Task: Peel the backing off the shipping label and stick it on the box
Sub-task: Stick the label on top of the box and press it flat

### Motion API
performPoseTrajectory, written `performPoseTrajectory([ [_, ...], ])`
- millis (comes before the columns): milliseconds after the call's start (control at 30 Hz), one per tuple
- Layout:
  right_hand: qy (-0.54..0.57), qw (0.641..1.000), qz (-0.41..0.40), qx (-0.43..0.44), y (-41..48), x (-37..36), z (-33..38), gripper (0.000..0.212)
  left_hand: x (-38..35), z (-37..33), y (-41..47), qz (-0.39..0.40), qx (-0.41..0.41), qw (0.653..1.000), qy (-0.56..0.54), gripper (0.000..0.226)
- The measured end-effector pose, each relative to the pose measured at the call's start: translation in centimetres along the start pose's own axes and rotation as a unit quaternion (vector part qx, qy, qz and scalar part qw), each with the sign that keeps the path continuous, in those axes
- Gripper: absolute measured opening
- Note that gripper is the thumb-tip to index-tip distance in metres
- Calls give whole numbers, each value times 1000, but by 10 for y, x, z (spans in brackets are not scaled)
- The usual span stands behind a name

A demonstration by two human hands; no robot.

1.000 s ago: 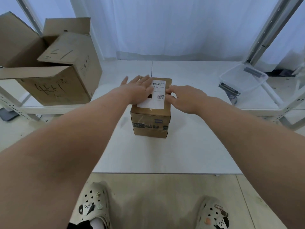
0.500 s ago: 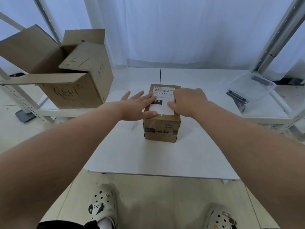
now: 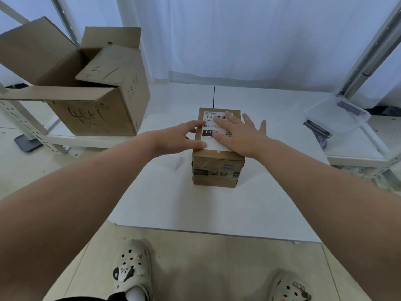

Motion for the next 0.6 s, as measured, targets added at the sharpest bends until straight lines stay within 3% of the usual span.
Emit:
performPoseTrajectory([
  [267, 39, 998, 53, -7, -2, -1, 0, 88, 0, 5, -8, 54, 17, 996, -72, 78],
  [367, 75, 994, 75, -4, 0, 1, -1, 94, -2, 1, -10, 16, -5, 995, -102, 74],
  [467, 93, 995, 43, -15, -1, 6, 6, 99, -1, 3, -9, -45, -11, 992, -118, 60],
  [600, 98, 994, 18, -35, 4, 8, 15, 107, -3, 10, -9, -48, -12, 988, -149, 49],
])
Point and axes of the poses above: each hand's wrist, its own y-axis towards the middle knuckle, its own x-axis out of the back of the hand, z = x × y, the point moved 2 cm from there along y, towards the middle knuckle, and after that the axes turned 11 degrees about -x, right-handed, at the moved point
